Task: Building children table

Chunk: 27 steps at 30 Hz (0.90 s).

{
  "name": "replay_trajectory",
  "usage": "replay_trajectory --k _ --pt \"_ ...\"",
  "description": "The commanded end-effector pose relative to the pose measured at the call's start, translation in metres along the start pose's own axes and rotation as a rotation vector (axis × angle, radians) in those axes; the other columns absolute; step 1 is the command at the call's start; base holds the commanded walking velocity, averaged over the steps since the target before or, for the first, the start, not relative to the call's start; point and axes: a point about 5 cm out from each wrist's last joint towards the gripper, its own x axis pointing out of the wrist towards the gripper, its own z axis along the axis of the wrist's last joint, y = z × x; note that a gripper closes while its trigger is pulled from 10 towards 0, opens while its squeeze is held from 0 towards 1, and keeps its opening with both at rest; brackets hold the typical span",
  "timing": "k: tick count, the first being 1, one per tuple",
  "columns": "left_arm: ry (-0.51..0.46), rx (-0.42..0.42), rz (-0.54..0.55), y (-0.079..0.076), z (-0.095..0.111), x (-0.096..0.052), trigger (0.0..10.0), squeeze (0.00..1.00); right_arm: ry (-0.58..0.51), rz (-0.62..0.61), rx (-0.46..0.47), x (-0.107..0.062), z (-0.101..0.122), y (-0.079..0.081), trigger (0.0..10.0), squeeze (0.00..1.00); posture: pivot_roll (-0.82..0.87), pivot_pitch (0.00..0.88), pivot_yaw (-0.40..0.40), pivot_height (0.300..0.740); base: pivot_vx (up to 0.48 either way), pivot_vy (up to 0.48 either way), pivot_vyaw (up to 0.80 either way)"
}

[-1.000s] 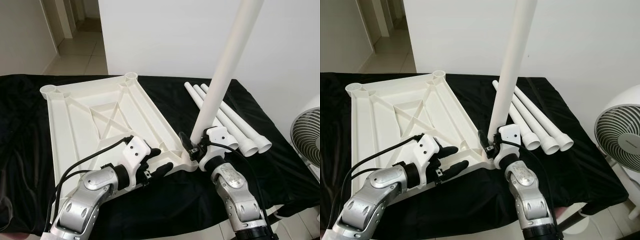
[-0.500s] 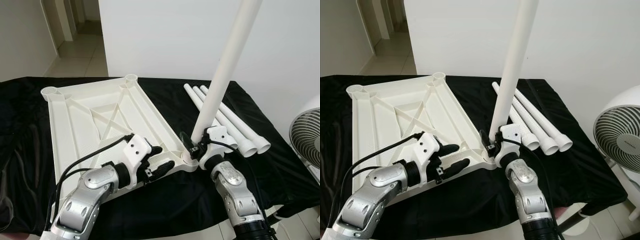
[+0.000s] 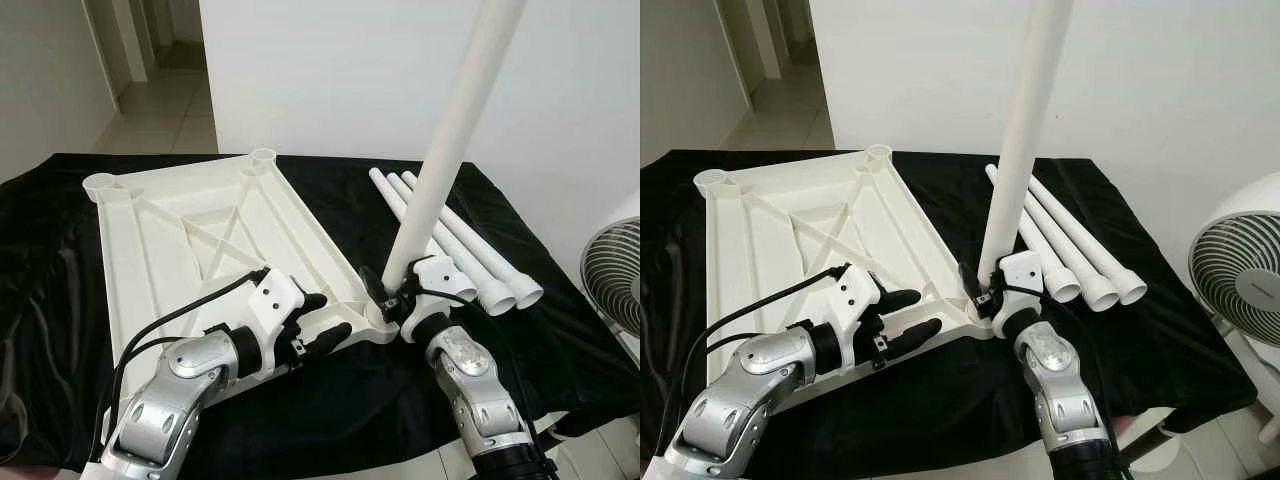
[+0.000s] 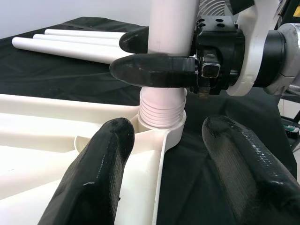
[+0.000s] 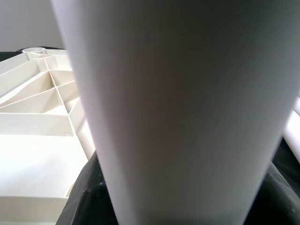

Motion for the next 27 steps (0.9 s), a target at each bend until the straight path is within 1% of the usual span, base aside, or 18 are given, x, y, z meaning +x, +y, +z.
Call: replay_trajectory --k 1,5,7,9,12,13,14,16,17,21,26,27 --pt "-0.004 -0.001 0.032 0.000 0.003 0.000 10.0 0.00 0.026 0.022 -0.016 -0.007 -0.008 0.000 10.0 0.00 0.04 0.044 -0.020 0.740 0.000 0.000 0.00" --pt "-0.006 0.000 0.031 0.001 0.003 0.000 10.0 0.00 0.018 0.049 -0.025 -0.012 -0.008 0.001 10.0 0.00 0.04 0.046 -0.016 0.740 0.000 0.000 0.00" --pt "-0.006 0.001 0.031 0.001 0.004 0.000 10.0 0.00 0.022 0.050 -0.017 -0.012 -0.009 0.001 10.0 0.00 0.04 0.046 -0.016 0.740 0.000 0.000 0.00" --pt "-0.007 0.002 0.030 0.002 0.004 0.000 10.0 0.00 0.031 0.039 0.015 -0.012 -0.010 -0.002 10.0 0.00 0.04 0.045 -0.015 0.740 0.000 0.000 0.00" --pt "-0.008 0.002 0.029 0.002 0.005 0.000 10.0 0.00 0.029 0.037 0.028 -0.011 -0.010 -0.002 10.0 0.00 0.04 0.045 -0.013 0.740 0.000 0.000 0.00" --pt "-0.010 0.003 0.028 0.002 0.005 0.001 10.0 0.00 0.056 0.007 0.089 -0.008 -0.013 -0.007 10.0 0.00 0.04 0.043 -0.011 0.740 0.000 0.000 0.00" --pt "-0.010 0.003 0.028 0.002 0.005 0.001 10.0 0.00 0.056 0.007 0.089 -0.008 -0.013 -0.007 10.0 0.00 0.04 0.043 -0.011 0.740 0.000 0.000 0.00" --pt "-0.011 0.004 0.028 0.003 0.006 0.001 10.0 0.00 0.111 -0.015 0.103 -0.006 -0.018 -0.011 10.0 0.00 0.04 0.043 -0.010 0.740 0.000 0.000 0.00" --pt "-0.011 0.004 0.028 0.003 0.006 0.001 10.0 0.00 0.111 -0.015 0.103 -0.006 -0.018 -0.011 10.0 0.00 0.04 0.043 -0.010 0.740 0.000 0.000 0.00" --pt "-0.013 0.005 0.028 0.003 0.007 0.000 10.0 0.00 0.178 -0.012 0.114 -0.003 -0.025 -0.014 10.0 0.00 0.04 0.043 -0.013 0.740 0.000 0.000 0.00" --pt "-0.014 0.005 0.031 0.003 0.007 0.000 10.0 0.00 0.200 -0.015 0.128 0.002 -0.025 -0.018 10.0 0.00 0.04 0.045 -0.018 0.740 0.000 0.000 0.00" --pt "-0.015 0.004 0.033 0.002 0.008 0.000 10.0 0.00 0.208 -0.025 0.146 0.004 -0.025 -0.020 10.0 0.00 0.04 0.045 -0.018 0.740 0.000 0.000 0.00"
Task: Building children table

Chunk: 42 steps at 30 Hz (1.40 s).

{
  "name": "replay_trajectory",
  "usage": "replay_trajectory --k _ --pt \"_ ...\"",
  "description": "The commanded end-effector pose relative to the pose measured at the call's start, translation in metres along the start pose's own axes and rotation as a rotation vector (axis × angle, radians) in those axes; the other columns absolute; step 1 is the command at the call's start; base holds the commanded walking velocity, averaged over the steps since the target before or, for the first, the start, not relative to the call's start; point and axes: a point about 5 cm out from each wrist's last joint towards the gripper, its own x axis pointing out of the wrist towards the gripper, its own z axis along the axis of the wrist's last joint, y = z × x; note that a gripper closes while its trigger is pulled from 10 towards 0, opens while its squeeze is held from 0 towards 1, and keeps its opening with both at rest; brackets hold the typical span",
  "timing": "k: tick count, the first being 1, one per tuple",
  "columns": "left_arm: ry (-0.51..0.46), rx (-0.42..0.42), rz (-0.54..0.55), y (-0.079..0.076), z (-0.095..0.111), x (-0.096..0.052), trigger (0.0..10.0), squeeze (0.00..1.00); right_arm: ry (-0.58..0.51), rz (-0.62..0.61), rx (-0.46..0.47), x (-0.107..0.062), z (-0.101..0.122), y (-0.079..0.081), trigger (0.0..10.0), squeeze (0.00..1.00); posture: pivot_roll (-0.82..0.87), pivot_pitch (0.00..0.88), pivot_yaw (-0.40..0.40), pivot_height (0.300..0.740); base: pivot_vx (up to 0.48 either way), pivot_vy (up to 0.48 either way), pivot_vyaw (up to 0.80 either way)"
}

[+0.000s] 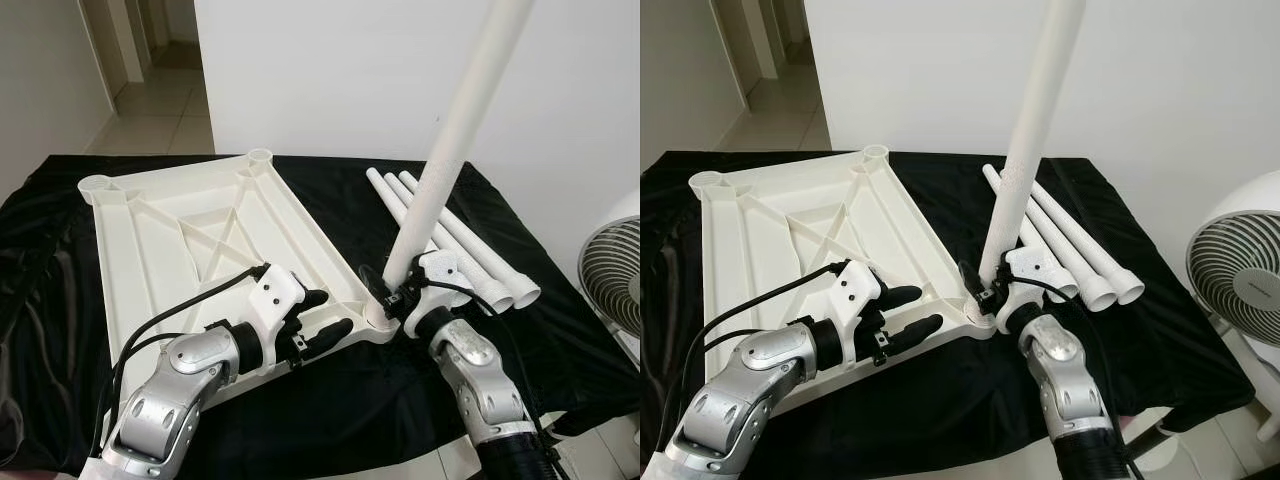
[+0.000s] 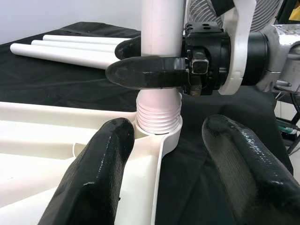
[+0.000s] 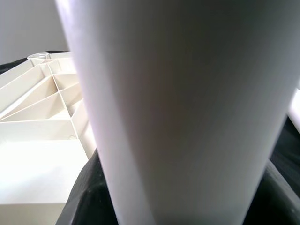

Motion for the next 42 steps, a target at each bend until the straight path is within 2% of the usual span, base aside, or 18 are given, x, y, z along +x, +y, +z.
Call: replay_trajectory --k 1,6,9,11,15,24,30,36,42 --pt "-0.006 0.006 0.039 0.001 0.004 -0.001 10.0 0.00 0.114 -0.049 0.038 -0.004 -0.019 -0.010 10.0 0.00 0.04 0.045 -0.018 0.740 0.000 0.000 0.00" --pt "-0.008 0.004 0.043 0.001 0.004 -0.001 10.0 0.00 0.150 -0.119 0.143 -0.002 -0.023 -0.018 10.0 0.00 0.04 0.045 -0.022 0.740 0.000 0.000 0.00" --pt "-0.009 0.003 0.044 0.001 0.004 -0.001 10.0 0.00 0.156 -0.141 0.145 -0.002 -0.025 -0.021 10.0 0.00 0.04 0.045 -0.022 0.740 0.000 0.000 0.00" --pt "-0.010 0.002 0.044 0.001 0.004 -0.001 10.0 0.00 0.167 -0.171 0.200 -0.004 -0.028 -0.023 10.0 0.00 0.04 0.045 -0.022 0.740 0.000 0.000 0.00" --pt "-0.012 0.002 0.042 0.000 0.005 -0.001 10.0 0.00 0.181 -0.191 0.204 -0.005 -0.032 -0.023 10.0 0.00 0.04 0.045 -0.022 0.740 0.000 0.000 0.00" --pt "-0.014 0.004 0.040 0.001 0.006 0.000 10.0 0.00 0.183 -0.115 0.032 -0.010 -0.035 -0.007 10.0 0.00 0.04 0.049 -0.018 0.740 0.000 0.000 0.00" --pt "-0.018 0.002 0.042 0.000 0.007 0.000 10.0 0.00 0.200 -0.080 -0.006 -0.016 -0.040 -0.001 10.0 0.00 0.03 0.050 -0.020 0.740 0.000 0.000 0.00" --pt "-0.020 0.001 0.042 0.000 0.007 0.000 10.0 0.00 0.208 -0.074 -0.037 -0.020 -0.044 -0.002 10.0 0.00 0.03 0.052 -0.020 0.740 0.000 0.000 0.00" --pt "-0.022 0.000 0.041 0.000 0.008 0.000 10.0 0.00 0.181 -0.034 -0.058 -0.026 -0.045 0.002 10.0 0.00 0.03 0.057 -0.019 0.740 0.000 0.000 0.00"
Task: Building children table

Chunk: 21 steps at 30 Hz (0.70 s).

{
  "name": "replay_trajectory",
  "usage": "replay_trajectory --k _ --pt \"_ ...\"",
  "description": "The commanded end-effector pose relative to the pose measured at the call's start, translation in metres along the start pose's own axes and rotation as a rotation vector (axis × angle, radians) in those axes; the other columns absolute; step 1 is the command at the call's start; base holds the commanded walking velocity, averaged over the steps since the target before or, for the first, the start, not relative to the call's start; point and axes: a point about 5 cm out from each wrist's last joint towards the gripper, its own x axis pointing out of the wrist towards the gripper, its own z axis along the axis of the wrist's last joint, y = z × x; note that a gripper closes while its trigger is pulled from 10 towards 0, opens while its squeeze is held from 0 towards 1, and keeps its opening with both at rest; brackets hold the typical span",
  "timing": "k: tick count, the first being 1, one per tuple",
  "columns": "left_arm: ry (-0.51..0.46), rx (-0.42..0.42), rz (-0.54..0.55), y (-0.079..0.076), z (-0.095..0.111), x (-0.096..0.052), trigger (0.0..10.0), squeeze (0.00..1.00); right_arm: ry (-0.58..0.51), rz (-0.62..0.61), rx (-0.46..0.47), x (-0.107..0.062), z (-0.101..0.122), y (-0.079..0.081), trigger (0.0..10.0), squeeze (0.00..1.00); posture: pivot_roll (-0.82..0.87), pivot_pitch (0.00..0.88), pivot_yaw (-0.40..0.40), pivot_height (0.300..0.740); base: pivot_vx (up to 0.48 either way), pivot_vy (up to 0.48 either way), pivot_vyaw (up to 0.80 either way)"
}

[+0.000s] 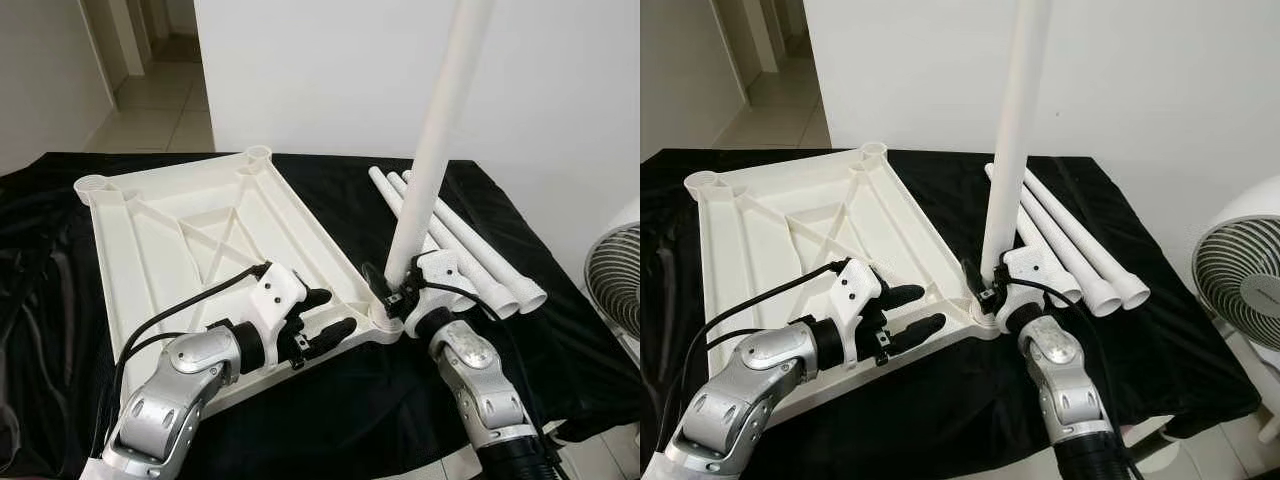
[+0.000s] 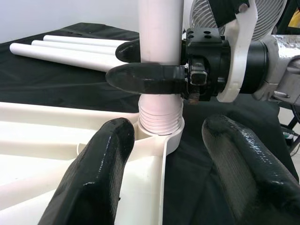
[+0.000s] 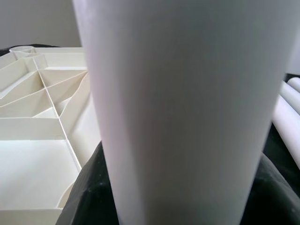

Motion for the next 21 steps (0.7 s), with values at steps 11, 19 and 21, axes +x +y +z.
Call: replay_trajectory --k 11,19,21 --pt "-0.003 0.008 0.049 0.003 0.004 -0.001 10.0 0.00 0.065 -0.014 0.140 -0.033 -0.041 -0.001 10.0 0.00 0.03 0.059 -0.010 0.740 0.000 0.000 0.00" --pt "-0.004 0.010 0.041 0.002 0.006 -0.001 10.0 0.00 0.083 -0.121 0.262 -0.037 -0.052 -0.011 10.0 0.00 0.03 0.061 -0.003 0.740 0.000 0.000 0.00" --pt "-0.004 0.010 0.041 0.002 0.006 -0.001 10.0 0.00 0.092 -0.130 0.274 -0.036 -0.054 -0.012 10.0 0.00 0.03 0.061 -0.003 0.740 0.000 0.000 0.00"
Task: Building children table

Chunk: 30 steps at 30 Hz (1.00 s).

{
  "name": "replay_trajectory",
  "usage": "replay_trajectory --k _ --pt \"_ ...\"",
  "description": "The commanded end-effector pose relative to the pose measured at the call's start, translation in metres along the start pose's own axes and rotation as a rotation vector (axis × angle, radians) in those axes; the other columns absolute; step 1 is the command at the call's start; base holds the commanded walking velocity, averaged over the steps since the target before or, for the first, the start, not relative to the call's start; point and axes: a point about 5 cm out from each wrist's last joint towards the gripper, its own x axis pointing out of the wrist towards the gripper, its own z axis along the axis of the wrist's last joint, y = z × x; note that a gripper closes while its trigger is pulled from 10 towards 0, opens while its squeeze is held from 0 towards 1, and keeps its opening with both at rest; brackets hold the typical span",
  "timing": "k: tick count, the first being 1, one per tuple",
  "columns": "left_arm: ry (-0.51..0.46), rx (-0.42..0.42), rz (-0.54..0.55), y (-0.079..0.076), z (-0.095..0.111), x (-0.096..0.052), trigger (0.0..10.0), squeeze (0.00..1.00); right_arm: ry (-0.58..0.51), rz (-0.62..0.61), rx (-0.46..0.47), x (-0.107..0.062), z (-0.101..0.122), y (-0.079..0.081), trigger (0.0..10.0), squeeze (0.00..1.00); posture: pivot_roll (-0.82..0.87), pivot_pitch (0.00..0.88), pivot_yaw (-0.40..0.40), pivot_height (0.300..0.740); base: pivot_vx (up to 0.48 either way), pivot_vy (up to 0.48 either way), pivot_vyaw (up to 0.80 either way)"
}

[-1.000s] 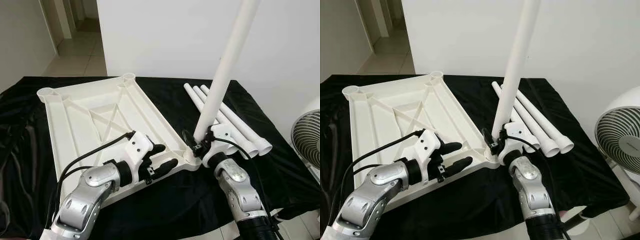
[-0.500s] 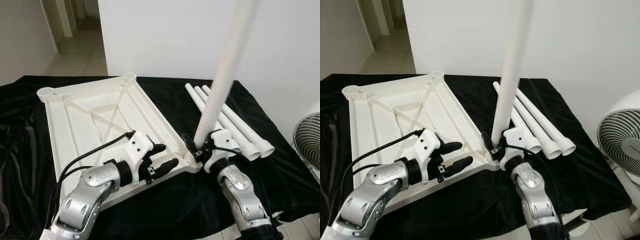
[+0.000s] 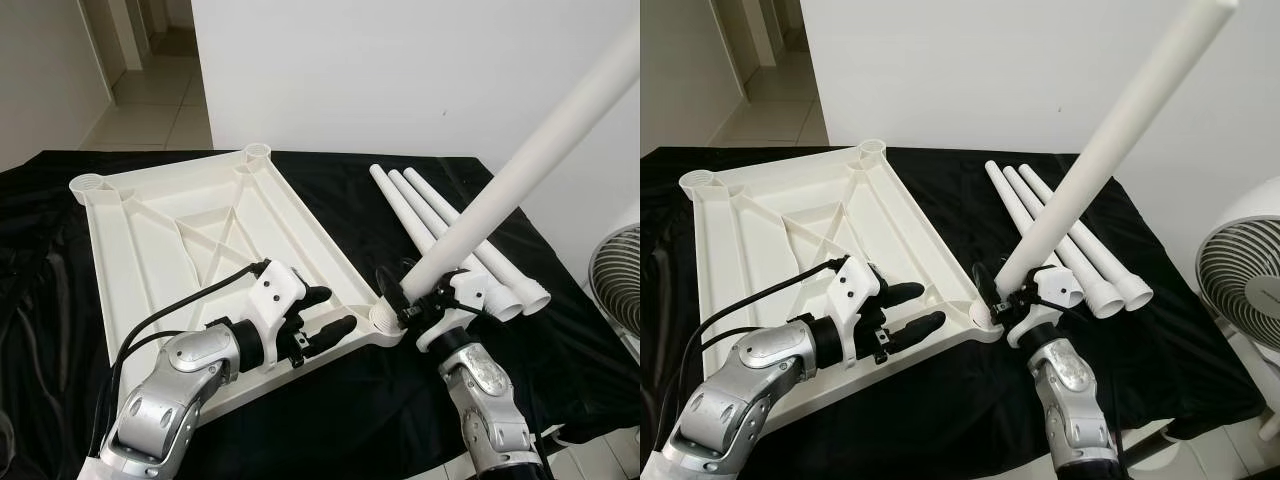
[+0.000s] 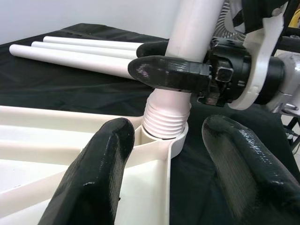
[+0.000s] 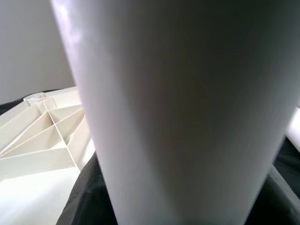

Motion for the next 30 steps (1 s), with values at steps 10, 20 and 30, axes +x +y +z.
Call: replay_trajectory --k 10,20,30 --pt "0.001 0.007 0.048 0.003 0.004 -0.002 10.0 0.00 0.389 -0.003 -0.077 -0.006 -0.052 -0.017 10.0 0.00 0.04 0.056 -0.009 0.740 0.000 0.000 0.00" --pt "-0.001 0.007 0.055 0.002 0.004 -0.002 10.0 0.00 0.456 0.096 -0.130 0.000 -0.054 -0.018 10.0 0.00 0.04 0.055 -0.014 0.740 0.000 0.000 0.00" --pt "-0.002 0.006 0.052 0.002 0.004 -0.002 10.0 0.00 0.458 0.016 -0.029 -0.002 -0.060 -0.021 10.0 0.00 0.04 0.056 -0.012 0.740 0.000 0.000 0.00"
